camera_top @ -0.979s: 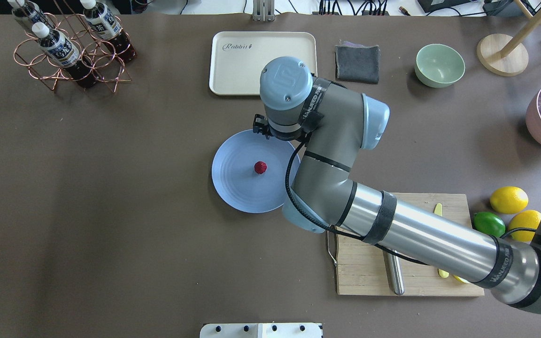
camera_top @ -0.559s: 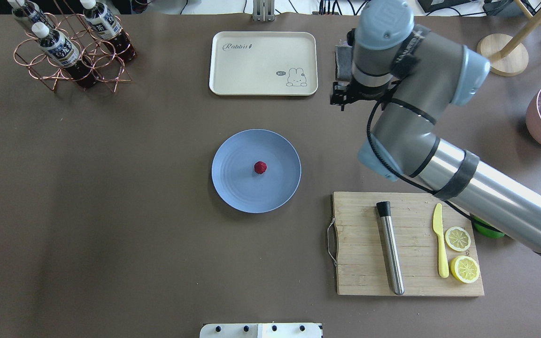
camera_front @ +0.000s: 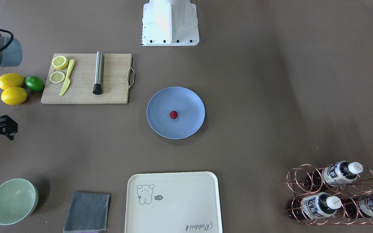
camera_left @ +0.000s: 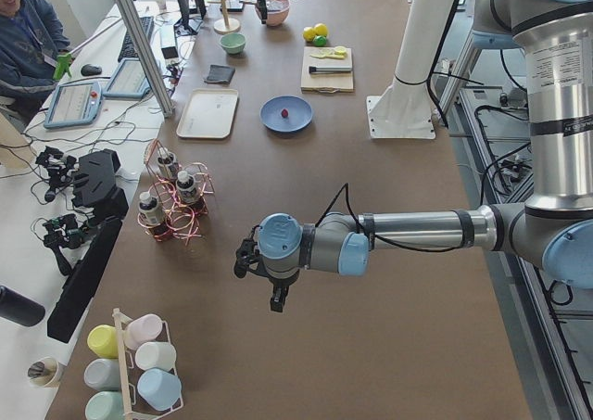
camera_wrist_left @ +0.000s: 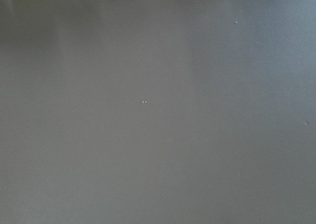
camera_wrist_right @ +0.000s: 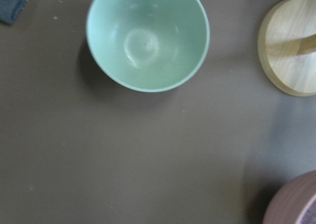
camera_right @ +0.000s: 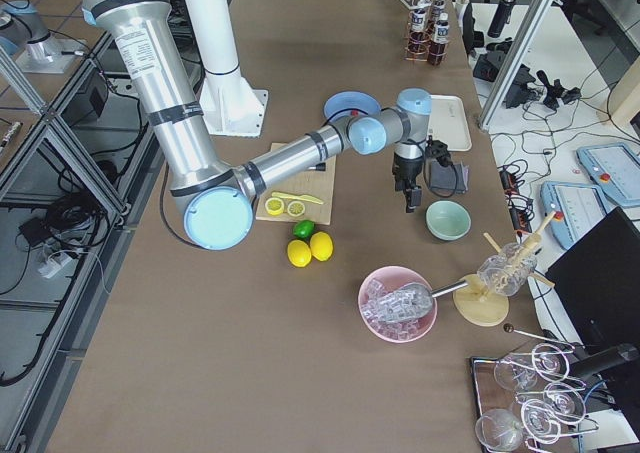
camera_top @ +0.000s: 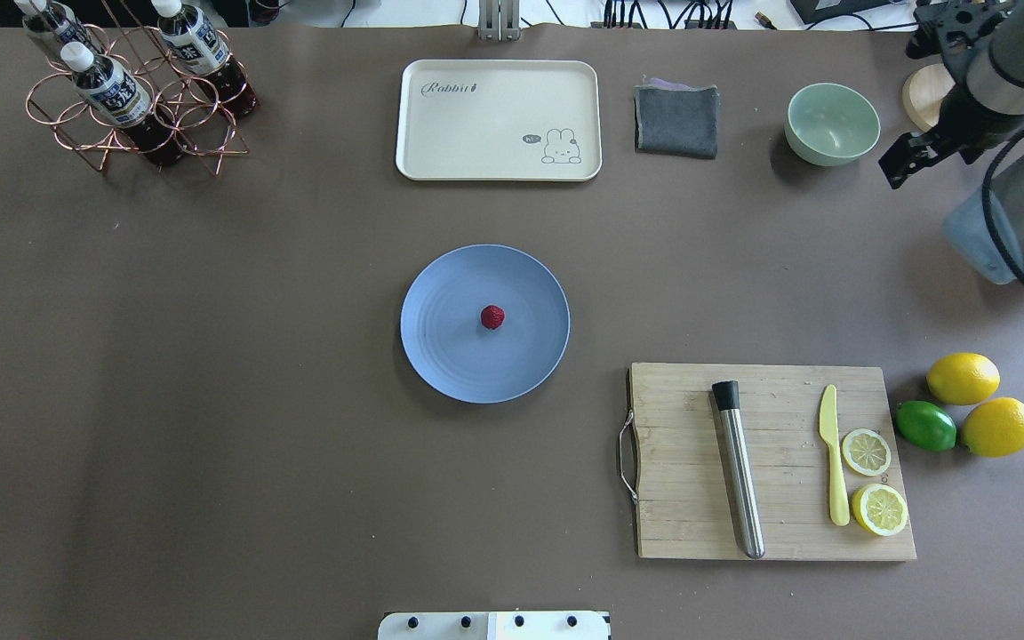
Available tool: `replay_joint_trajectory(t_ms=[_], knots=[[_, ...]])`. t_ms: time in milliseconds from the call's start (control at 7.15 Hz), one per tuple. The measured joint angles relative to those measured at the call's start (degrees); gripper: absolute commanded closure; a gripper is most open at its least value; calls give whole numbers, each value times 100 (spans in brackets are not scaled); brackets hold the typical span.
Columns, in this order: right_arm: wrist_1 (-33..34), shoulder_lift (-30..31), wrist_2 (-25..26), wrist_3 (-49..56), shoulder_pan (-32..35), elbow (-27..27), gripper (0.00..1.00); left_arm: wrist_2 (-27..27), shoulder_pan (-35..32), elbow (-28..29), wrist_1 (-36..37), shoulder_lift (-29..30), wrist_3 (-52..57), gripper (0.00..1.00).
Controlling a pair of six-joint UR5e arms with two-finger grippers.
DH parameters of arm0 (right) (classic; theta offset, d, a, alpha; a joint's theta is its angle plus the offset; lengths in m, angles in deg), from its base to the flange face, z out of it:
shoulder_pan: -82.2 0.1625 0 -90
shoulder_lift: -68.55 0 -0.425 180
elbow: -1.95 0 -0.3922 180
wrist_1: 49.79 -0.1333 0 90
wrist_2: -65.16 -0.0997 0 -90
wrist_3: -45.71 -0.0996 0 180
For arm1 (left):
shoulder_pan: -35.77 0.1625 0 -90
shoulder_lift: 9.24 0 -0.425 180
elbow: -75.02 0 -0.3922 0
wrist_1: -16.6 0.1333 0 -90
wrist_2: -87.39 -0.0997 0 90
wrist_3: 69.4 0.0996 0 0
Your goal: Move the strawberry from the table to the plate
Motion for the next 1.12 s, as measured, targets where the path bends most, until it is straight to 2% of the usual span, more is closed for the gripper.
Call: replay_joint_trajectory(t_ms=[420,839,1119], knots=[[-414,963,-447,1744,1149,-261,0,-1,33,-15,0,15,0,1],[-439,1882,-610,2010,2117,-352,0,-9,38,-9,0,24,-6,1],[-444,2121,-611,2018,2354,-437,0,-17,38,13,6,43,-14,1]])
